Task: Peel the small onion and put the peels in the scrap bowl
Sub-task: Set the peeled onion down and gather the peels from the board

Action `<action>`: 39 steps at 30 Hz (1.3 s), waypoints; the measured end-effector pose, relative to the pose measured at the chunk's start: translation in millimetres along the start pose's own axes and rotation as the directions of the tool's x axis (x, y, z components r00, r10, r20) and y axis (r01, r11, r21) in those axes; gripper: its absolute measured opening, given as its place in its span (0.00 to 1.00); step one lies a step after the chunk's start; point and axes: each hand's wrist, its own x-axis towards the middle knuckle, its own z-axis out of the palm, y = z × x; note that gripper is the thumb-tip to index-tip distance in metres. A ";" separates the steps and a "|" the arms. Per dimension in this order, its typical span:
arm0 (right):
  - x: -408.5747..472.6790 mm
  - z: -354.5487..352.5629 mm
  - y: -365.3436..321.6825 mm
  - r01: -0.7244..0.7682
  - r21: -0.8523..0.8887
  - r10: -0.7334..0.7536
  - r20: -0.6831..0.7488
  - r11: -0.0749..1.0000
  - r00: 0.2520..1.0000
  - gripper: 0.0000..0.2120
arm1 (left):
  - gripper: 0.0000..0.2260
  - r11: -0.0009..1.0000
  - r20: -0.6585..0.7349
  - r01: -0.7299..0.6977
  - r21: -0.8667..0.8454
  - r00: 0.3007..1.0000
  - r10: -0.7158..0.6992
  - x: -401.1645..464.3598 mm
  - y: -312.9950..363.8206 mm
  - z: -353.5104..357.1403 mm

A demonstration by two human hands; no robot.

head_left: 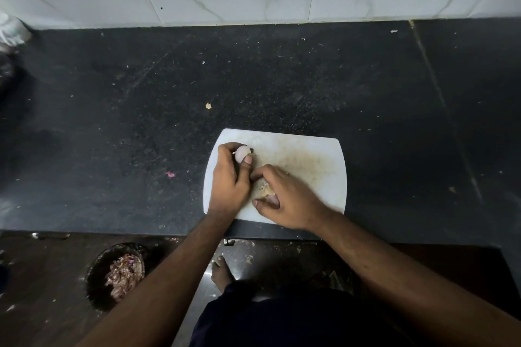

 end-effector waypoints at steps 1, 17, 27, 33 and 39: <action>-0.2 -0.8 1.3 0.039 -0.039 -0.037 0.054 0.998 0.998 0.20 | 0.06 1.000 -0.006 0.000 -0.004 1.000 -0.001 0.2 -0.7 0.1; -31.9 -38.9 38.7 0.242 -0.248 -0.190 0.218 0.938 0.957 0.17 | 0.15 0.982 0.132 -0.132 0.139 0.985 0.114 2.5 -4.8 6.4; -61.5 -38.6 46.7 0.209 -0.266 -0.157 0.205 0.941 0.966 0.26 | 0.26 0.836 0.395 -0.332 0.436 0.906 0.154 2.5 4.8 10.5; -60.0 -39.0 51.3 0.161 -0.202 -0.151 0.061 0.966 0.987 0.22 | 0.33 0.873 0.347 -0.283 0.398 0.927 0.142 -2.6 7.5 10.1; -45.4 -29.5 40.4 -0.005 -0.290 -0.037 -0.140 0.957 0.989 0.14 | 0.33 0.823 0.220 -0.404 0.401 0.914 0.341 -14.0 12.2 8.2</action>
